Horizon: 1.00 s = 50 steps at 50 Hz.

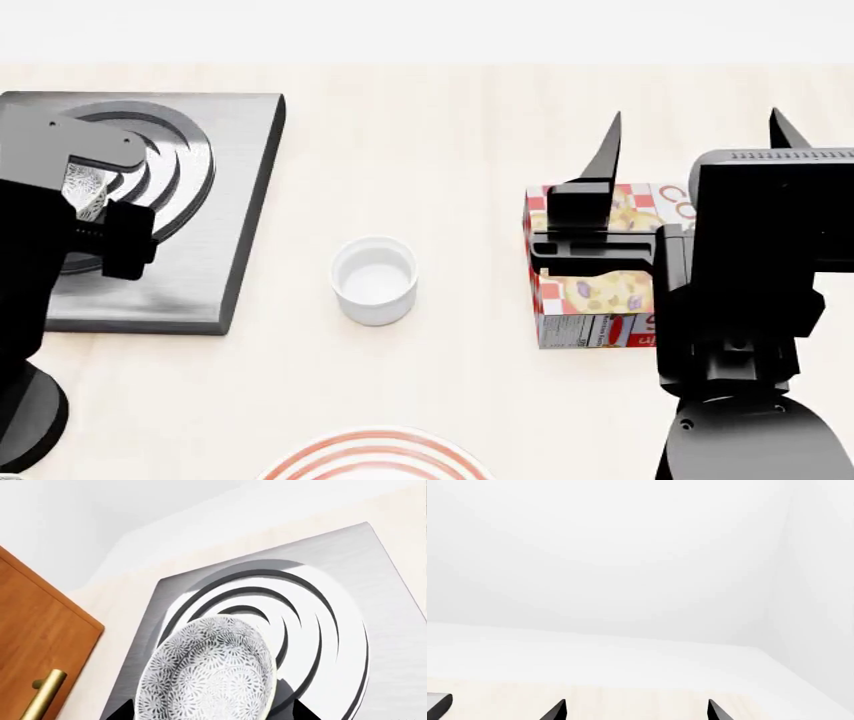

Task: Pick the akita bowl on the stove and place it on the plate.

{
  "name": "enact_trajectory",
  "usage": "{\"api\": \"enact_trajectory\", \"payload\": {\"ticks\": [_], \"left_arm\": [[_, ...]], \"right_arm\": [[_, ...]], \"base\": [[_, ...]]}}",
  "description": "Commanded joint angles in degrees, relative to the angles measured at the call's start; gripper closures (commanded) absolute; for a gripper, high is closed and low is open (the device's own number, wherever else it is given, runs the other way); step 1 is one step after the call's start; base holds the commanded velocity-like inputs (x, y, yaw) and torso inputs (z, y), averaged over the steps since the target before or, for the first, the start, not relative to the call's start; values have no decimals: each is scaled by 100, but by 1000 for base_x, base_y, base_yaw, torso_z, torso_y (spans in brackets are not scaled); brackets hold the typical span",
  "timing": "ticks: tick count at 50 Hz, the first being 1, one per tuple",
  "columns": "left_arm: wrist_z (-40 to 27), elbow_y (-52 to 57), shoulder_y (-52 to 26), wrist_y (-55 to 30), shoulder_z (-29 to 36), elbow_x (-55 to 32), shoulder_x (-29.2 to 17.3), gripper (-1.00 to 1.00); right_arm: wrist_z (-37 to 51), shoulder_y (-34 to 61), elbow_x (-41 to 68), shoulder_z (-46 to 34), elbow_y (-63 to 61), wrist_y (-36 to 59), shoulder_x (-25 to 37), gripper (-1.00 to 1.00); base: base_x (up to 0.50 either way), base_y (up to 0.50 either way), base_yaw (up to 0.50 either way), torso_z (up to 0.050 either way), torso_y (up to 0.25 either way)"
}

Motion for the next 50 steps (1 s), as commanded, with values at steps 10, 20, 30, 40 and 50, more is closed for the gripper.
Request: {"api": "enact_trajectory", "payload": {"ticks": [10, 20, 30, 40, 50], "left_arm": [[162, -32, 27, 65, 96, -7, -62, -100], [196, -26, 31, 42, 112, -13, -113, -100], [220, -138, 30, 119, 122, -8, -114, -100], [236, -156, 36, 134, 117, -19, -144, -100], [237, -138, 87, 155, 134, -18, -164, -100]], "right_arm": [[21, -11, 19, -22, 38, -56, 22, -100], [40, 4, 48, -22, 11, -16, 36, -100], [49, -2, 54, -40, 34, -49, 41, -100], [68, 10, 77, -43, 19, -28, 53, -100], [75, 8, 84, -58, 38, -55, 64, -100]], "base": [[0, 0, 0, 0, 0], [0, 0, 0, 0, 0], [0, 0, 0, 0, 0], [0, 0, 0, 0, 0], [0, 0, 0, 0, 0]]}}
